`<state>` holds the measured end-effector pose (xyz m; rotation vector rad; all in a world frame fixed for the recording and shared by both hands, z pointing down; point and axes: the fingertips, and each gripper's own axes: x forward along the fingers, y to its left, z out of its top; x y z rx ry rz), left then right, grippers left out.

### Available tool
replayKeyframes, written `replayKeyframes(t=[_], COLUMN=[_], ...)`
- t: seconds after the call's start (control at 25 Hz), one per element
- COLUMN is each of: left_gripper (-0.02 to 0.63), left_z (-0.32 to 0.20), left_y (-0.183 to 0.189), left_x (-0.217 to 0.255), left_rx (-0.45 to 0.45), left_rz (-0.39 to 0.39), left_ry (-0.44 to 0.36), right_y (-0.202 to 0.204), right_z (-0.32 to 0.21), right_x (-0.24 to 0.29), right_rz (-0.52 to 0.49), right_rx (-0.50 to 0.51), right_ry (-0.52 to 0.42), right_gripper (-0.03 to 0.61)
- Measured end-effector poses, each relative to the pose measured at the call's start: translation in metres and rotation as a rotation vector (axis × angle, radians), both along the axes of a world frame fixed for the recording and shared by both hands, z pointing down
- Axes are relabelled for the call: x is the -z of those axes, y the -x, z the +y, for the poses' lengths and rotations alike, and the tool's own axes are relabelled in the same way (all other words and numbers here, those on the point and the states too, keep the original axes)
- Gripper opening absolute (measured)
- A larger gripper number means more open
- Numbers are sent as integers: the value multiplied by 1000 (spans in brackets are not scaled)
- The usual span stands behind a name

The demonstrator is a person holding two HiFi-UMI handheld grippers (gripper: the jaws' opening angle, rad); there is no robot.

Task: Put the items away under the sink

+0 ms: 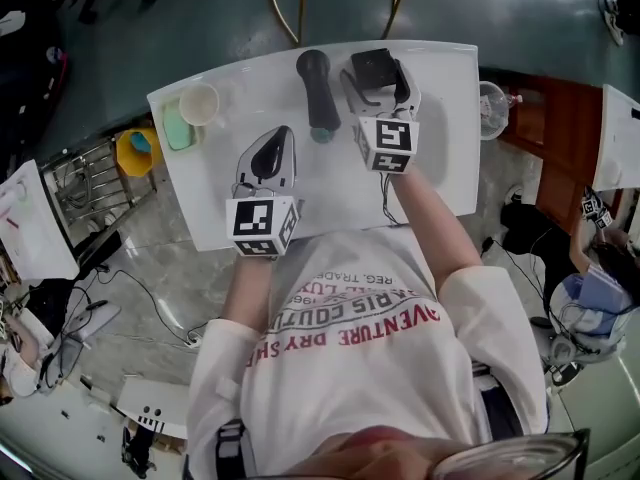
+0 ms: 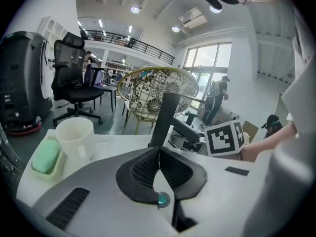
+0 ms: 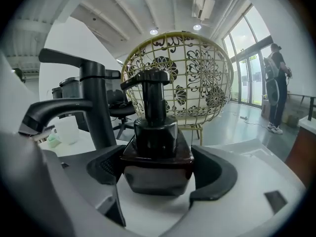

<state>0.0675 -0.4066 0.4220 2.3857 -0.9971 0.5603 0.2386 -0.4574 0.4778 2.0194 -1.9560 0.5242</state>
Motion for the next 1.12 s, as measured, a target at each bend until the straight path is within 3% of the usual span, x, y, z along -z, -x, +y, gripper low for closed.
replayKeyframes(t=[0.52,1.12], left_gripper=[23,23], left_z=[-4,14], left_y=[-10,0], left_x=[-2,-2], left_rx=[8,-26], left_rz=[33,3], left_ry=[1,3], right_y=[-3,-11], right_z=[-10,-5], right_x=[-14,-13], right_rz=[79,-5], right_rx=[11,-27], right_ry=[34,58], right_gripper=[388,373])
